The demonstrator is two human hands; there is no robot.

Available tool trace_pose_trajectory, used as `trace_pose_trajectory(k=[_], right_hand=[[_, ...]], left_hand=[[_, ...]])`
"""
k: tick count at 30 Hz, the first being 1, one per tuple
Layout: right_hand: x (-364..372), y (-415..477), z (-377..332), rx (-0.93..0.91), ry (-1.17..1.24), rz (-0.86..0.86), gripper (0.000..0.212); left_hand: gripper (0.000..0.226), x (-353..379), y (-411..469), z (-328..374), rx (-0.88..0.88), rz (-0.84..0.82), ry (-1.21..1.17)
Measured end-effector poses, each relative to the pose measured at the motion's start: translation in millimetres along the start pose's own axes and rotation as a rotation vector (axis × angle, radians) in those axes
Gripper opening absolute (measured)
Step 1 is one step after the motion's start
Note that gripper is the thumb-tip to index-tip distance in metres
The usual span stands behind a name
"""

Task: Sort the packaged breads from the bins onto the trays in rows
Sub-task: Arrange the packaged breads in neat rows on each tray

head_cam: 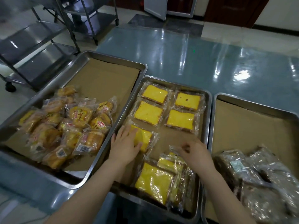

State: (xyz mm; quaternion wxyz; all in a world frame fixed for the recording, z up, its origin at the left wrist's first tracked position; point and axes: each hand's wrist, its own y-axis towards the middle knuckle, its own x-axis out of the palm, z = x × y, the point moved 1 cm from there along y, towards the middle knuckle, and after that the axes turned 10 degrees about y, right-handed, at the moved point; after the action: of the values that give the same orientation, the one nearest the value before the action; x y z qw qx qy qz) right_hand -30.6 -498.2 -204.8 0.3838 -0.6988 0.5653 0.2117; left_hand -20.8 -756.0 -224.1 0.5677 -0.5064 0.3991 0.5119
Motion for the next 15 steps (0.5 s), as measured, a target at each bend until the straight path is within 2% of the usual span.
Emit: trace_pose_trajectory(k=[2, 3, 4, 5, 7, 8, 9, 12, 15], right_hand=[[1, -13, -1, -0.041, -0.010, -0.013, 0.033], [2, -18, -2, -0.061, -0.032, -0.032, 0.034], [3, -23, -3, -0.072, -0.060, -0.059, 0.036], [5, -27, -4, -0.072, -0.093, -0.081, 0.037], [10, -35, -6, -0.078, -0.136, -0.063, 0.033], [12, -38, -7, -0.089, -0.134, -0.021, 0.027], [15, -42, -9, -0.099, -0.127, 0.029, 0.021], [21, -55, -17, -0.121, -0.075, 0.170, 0.004], [24, -65, -22, -0.084, 0.095, 0.229, 0.013]], left_hand=[[0.035, -10, -11, -1, 0.011, 0.202, -0.081], [0.022, -13, -17, -3, 0.002, 0.232, -0.146], [0.014, -15, -23, -6, -0.006, 0.178, -0.213], [0.014, -15, -29, -8, -0.013, 0.042, -0.260], [0.027, -12, -39, -9, 0.012, -0.279, -0.298], [0.031, -8, -45, -7, 0.024, -0.378, -0.315], [0.031, -3, -50, -4, 0.032, -0.424, -0.323], [0.030, 10, -63, 5, 0.061, -0.418, -0.339], [0.029, 9, -64, 2, 0.022, -0.395, -0.485]])
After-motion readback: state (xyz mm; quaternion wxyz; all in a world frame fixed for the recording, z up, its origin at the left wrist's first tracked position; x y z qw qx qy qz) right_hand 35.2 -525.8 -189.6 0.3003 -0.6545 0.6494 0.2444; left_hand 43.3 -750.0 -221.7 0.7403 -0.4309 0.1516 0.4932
